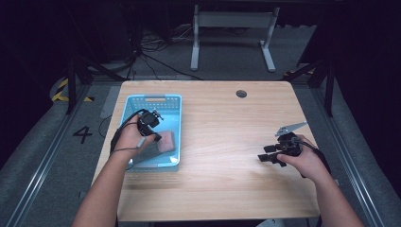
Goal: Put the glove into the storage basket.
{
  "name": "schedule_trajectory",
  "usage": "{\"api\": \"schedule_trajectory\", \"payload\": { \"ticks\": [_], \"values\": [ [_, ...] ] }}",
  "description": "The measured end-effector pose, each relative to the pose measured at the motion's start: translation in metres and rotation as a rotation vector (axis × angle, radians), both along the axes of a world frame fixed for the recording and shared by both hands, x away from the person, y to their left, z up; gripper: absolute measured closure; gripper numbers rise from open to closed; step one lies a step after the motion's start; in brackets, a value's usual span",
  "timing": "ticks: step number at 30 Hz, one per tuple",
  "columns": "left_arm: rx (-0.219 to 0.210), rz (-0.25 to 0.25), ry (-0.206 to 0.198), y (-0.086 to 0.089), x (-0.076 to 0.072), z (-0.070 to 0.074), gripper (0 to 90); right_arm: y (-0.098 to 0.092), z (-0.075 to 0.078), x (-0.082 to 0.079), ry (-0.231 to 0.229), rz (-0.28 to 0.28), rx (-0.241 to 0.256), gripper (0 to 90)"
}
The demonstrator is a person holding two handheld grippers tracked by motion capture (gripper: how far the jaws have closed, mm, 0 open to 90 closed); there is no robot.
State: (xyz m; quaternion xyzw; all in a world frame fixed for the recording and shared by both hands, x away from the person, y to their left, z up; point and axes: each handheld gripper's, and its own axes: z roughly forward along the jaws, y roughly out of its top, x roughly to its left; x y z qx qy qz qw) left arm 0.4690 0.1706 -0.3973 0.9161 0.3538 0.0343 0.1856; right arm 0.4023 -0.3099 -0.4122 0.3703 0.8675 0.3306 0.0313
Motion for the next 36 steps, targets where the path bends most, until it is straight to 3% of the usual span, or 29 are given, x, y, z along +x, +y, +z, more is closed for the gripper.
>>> {"api": "schedule_trajectory", "payload": {
  "ticks": [5, 11, 13, 16, 25, 30, 36],
  "values": [
    [0.044, 0.022, 0.056, 0.017, -0.014, -0.003, 89.8, 0.002, 0.000, 0.001, -0.001, 0.006, -0.003, 46.8],
    [0.067, 0.042, 0.138, 0.029, -0.025, -0.014, 89.9, 0.006, 0.000, 0.001, 0.000, 0.015, -0.006, 46.8],
    [0.091, 0.052, 0.151, 0.031, -0.026, -0.018, 89.9, 0.006, -0.001, 0.001, 0.001, 0.015, -0.008, 46.8],
    [0.094, 0.071, 0.154, 0.033, -0.024, -0.022, 89.9, 0.007, -0.001, 0.001, 0.002, 0.019, -0.009, 46.8],
    [0.137, 0.115, 0.061, 0.032, -0.011, -0.022, 89.7, 0.005, -0.001, 0.000, 0.001, 0.014, -0.005, 46.6],
    [0.089, 0.124, 0.019, 0.030, -0.014, -0.013, 87.5, 0.003, 0.000, 0.000, -0.002, 0.011, 0.000, 46.6],
    [-0.040, 0.117, -0.062, 0.025, -0.039, 0.016, 84.8, 0.003, 0.003, -0.001, -0.012, 0.008, 0.000, 46.7]
  ]
}}
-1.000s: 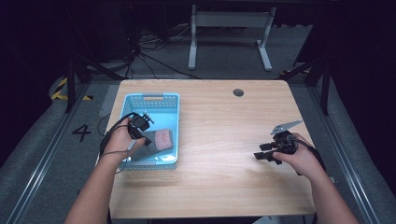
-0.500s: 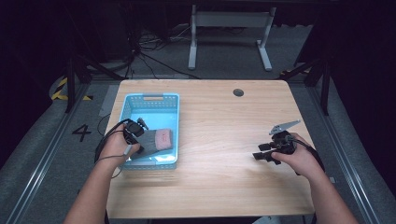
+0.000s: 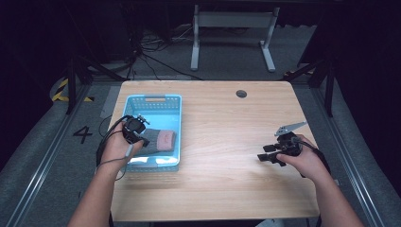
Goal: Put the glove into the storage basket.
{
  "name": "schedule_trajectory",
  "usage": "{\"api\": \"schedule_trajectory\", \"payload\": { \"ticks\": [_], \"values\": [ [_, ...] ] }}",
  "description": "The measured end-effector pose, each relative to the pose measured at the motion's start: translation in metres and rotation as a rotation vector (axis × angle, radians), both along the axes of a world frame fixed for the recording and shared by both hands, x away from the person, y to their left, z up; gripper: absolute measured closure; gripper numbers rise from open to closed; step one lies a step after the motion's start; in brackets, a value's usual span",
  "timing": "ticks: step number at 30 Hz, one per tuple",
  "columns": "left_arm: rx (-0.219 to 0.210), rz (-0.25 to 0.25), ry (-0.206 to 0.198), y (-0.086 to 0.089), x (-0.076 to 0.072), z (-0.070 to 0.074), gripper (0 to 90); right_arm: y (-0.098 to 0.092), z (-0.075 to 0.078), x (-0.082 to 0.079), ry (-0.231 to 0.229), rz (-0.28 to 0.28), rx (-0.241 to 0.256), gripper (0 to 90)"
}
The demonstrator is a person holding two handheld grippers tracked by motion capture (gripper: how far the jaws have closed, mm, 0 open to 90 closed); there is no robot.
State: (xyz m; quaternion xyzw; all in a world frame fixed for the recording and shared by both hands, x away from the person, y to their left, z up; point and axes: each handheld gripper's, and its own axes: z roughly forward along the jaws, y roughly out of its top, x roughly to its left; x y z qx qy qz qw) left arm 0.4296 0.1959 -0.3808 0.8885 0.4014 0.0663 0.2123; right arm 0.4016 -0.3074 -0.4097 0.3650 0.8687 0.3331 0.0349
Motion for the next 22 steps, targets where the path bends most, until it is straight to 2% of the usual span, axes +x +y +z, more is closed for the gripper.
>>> {"api": "schedule_trajectory", "payload": {
  "ticks": [7, 11, 13, 15, 18, 20, 22],
  "values": [
    [-0.144, -0.044, -0.052, -0.015, -0.038, 0.031, 83.0, -0.001, 0.002, -0.001, -0.006, 0.000, 0.001, 46.7],
    [-0.207, -0.059, -0.075, -0.026, -0.056, 0.038, 81.1, -0.002, 0.003, -0.002, -0.008, -0.002, 0.003, 46.7],
    [-0.235, -0.085, -0.077, -0.035, -0.063, 0.039, 79.9, -0.003, 0.004, -0.002, -0.007, -0.005, 0.003, 46.8],
    [-0.242, -0.090, -0.076, -0.041, -0.068, 0.039, 78.2, -0.004, 0.004, -0.002, -0.010, -0.006, 0.005, 46.7],
    [-0.216, -0.095, -0.071, -0.048, -0.073, 0.039, 74.2, -0.004, 0.004, -0.002, -0.012, -0.003, 0.007, 46.7],
    [-0.222, -0.093, -0.066, -0.050, -0.077, 0.038, 70.0, -0.005, 0.004, -0.002, -0.014, -0.005, 0.007, 46.7],
    [-0.224, -0.113, -0.062, -0.056, -0.084, 0.036, 69.6, -0.006, 0.005, -0.002, -0.014, -0.006, 0.006, 46.6]
  ]
}}
